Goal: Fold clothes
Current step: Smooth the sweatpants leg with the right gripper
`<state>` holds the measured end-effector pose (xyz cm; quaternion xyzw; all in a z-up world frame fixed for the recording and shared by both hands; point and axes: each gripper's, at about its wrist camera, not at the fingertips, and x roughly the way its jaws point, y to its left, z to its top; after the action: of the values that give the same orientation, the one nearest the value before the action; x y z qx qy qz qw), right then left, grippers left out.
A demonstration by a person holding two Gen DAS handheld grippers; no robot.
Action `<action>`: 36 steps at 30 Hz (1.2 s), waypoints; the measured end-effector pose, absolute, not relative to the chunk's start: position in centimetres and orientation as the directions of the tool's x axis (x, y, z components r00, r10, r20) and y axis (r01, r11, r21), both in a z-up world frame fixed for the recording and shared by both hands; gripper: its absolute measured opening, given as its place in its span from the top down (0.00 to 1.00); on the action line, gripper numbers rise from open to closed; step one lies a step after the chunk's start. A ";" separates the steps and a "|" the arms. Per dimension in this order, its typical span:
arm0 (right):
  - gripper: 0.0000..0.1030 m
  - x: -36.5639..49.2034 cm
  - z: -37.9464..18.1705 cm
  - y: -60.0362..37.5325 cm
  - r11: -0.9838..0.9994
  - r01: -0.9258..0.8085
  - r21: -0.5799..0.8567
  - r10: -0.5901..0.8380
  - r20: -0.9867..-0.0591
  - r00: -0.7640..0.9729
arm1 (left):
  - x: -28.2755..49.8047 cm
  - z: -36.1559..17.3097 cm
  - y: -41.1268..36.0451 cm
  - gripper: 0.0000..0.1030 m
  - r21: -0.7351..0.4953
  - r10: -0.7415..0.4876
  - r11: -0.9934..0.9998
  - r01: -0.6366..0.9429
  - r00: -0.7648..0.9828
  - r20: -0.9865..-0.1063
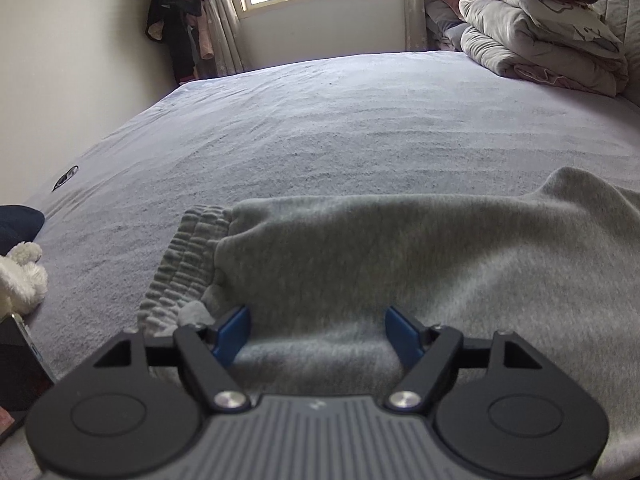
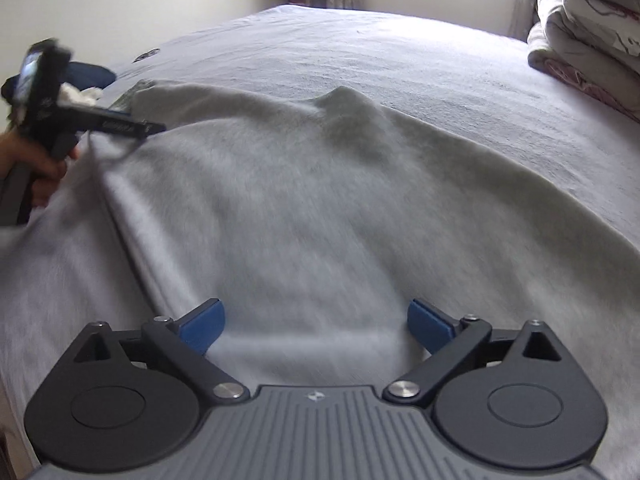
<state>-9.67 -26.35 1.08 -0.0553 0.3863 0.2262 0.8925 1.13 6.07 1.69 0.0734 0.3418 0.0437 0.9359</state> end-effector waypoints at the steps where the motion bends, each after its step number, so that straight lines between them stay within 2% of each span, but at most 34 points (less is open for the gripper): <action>1: 0.02 -9.9 1.1 -27.0 0.893 -0.442 0.082 0.361 -0.717 0.596 | 1.1 1.7 6.1 0.25 0.164 0.129 0.986 -0.030 0.762 -0.634; 9: 0.02 -12.5 1.7 -32.9 0.916 -0.386 0.109 0.315 -0.791 0.525 | 0.8 1.7 6.2 0.25 0.168 0.120 0.986 -0.016 0.763 -0.635; 13: 0.02 -14.7 1.7 -34.4 0.911 -0.412 -0.039 0.197 -0.835 0.514 | 0.5 1.9 6.0 0.25 0.171 0.120 0.985 -0.012 0.757 -0.642; 14: 0.02 -15.0 2.0 -35.2 0.917 -0.397 -0.033 0.193 -0.835 0.515 | 0.5 2.1 6.1 0.25 0.166 0.118 0.986 -0.012 0.755 -0.645; 16: 0.02 -15.4 3.6 -37.9 0.947 -0.320 0.041 0.223 -0.801 0.556 | 0.5 2.4 6.1 0.24 0.145 0.102 0.989 -0.009 0.750 -0.654; 20: 0.02 -16.5 6.9 -43.9 0.971 -0.050 0.232 0.193 -0.649 0.736 | -0.7 3.5 5.0 0.21 0.086 0.014 0.995 0.055 0.761 -0.648; 23: 0.02 -16.4 6.2 -47.2 0.923 0.151 0.353 0.128 -0.653 0.746 | -2.5 3.7 2.1 0.19 0.134 -0.055 0.975 0.175 0.784 -0.619; 26: 0.03 -16.5 5.0 -48.8 0.873 0.252 0.418 0.105 -0.666 0.739 | -3.7 3.2 -0.4 0.19 0.195 -0.085 0.948 0.252 0.791 -0.606; 29: 0.04 -16.9 4.2 -49.9 0.855 0.327 0.403 0.050 -0.692 0.720 | -2.9 2.1 -1.0 0.18 0.181 -0.078 0.950 0.256 0.753 -0.653; 31: 0.13 -17.3 3.5 -50.6 0.846 0.374 0.379 0.015 -0.720 0.694 | -2.0 1.8 -0.3 0.15 0.107 -0.095 0.967 0.230 0.721 -0.687; 33: 0.38 -17.7 2.7 -51.2 0.829 0.400 0.390 0.017 -0.733 0.680 | -1.5 2.1 0.0 0.15 0.072 -0.103 0.974 0.214 0.704 -0.703; 36: 0.47 -18.5 2.3 -51.7 0.827 0.399 0.396 0.023 -0.734 0.679 | -1.4 2.3 -0.2 0.15 0.059 -0.098 0.978 0.198 0.695 -0.712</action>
<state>-18.46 -51.67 2.29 0.2740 0.3858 -0.1075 0.8744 -1.45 -0.19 2.31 0.0656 0.3822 -0.0807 0.9182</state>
